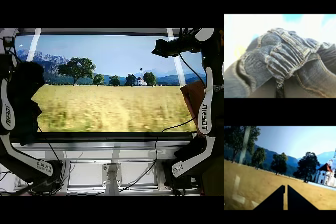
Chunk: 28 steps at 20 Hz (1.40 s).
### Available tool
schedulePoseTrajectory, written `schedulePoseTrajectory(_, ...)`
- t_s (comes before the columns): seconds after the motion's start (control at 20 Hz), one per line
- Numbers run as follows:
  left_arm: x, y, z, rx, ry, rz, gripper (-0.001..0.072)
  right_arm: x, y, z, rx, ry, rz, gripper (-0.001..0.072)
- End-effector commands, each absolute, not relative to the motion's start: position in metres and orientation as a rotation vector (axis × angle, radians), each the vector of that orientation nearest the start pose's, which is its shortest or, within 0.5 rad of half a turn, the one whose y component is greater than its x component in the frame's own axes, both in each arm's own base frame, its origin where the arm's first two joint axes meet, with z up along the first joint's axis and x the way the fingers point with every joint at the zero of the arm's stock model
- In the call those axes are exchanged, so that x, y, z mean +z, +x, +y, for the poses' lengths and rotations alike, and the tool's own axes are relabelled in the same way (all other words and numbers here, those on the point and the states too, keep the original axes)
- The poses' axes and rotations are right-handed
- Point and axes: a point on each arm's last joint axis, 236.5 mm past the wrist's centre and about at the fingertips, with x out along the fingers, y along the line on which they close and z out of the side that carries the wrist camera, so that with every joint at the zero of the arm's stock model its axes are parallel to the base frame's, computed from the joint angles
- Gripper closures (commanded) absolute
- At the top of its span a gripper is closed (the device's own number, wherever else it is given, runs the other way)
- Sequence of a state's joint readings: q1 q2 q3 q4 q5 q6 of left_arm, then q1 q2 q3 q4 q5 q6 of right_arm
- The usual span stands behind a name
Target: Fold the clothes and pants, and hang the long-sleeved shirts on hangers.
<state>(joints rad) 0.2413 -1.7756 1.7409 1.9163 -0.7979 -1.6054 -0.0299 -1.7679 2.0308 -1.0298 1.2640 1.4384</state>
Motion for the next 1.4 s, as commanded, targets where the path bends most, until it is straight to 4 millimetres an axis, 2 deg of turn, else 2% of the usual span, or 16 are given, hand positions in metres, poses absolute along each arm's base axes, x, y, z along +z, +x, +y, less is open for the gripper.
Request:
schedulePoseTrajectory(0.0, 0.135, 0.579, 0.156, 0.307, 0.280, 0.673, 0.0673, 0.133, 0.552, 0.100, 0.424, 0.302, 0.938, 0.0627)
schedulePoseTrajectory(0.15, 0.181, 0.580, 0.088, 0.176, 0.340, 0.585, 0.0673, 0.140, 0.564, 0.097, 0.407, 0.311, 0.879, 0.0627)
schedulePoseTrajectory(0.25, 0.197, 0.579, 0.036, 0.083, 0.321, 0.539, 0.0673, 0.148, 0.573, 0.095, 0.394, 0.320, 0.829, 0.0627)
schedulePoseTrajectory(0.35, 0.202, 0.578, -0.018, -0.008, 0.330, 0.516, 0.0673, 0.152, 0.578, 0.095, 0.390, 0.327, 0.806, 0.0627)
schedulePoseTrajectory(0.45, 0.201, 0.574, -0.070, -0.097, 0.353, 0.502, 0.0673, 0.156, 0.576, 0.103, 0.414, 0.372, 0.804, 0.0627)
schedulePoseTrajectory(0.6, 0.202, 0.562, -0.143, -0.221, 0.384, 0.472, 0.0674, 0.176, 0.580, 0.119, 0.468, 0.476, 0.751, 0.0627)
schedulePoseTrajectory(0.7, 0.194, 0.553, -0.186, -0.298, 0.393, 0.469, 0.0674, 0.186, 0.575, 0.123, 0.486, 0.509, 0.747, 0.0626)
schedulePoseTrajectory(0.8, 0.178, 0.544, -0.226, -0.370, 0.401, 0.486, 0.0674, 0.195, 0.565, 0.117, 0.479, 0.470, 0.750, 0.0627)
schedulePoseTrajectory(0.9, 0.154, 0.532, -0.267, -0.455, 0.361, 0.529, 0.0674, 0.210, 0.554, 0.098, 0.441, 0.404, 0.737, 0.0627)
schedulePoseTrajectory(1.05, 0.115, 0.513, -0.318, -0.559, 0.320, 0.599, 0.0673, 0.242, 0.531, 0.065, 0.376, 0.317, 0.700, 0.0627)
schedulePoseTrajectory(1.15, 0.098, 0.500, -0.343, -0.603, 0.340, 0.621, 0.0673, 0.261, 0.512, 0.048, 0.355, 0.253, 0.680, 0.0627)
schedulePoseTrajectory(1.3, 0.092, 0.486, -0.364, -0.644, 0.358, 0.625, 0.0672, 0.273, 0.493, 0.031, 0.317, 0.188, 0.682, 0.0627)
schedulePoseTrajectory(1.35, 0.093, 0.484, -0.367, -0.649, 0.359, 0.623, 0.0607, 0.272, 0.489, 0.026, 0.298, 0.167, 0.693, 0.0627)
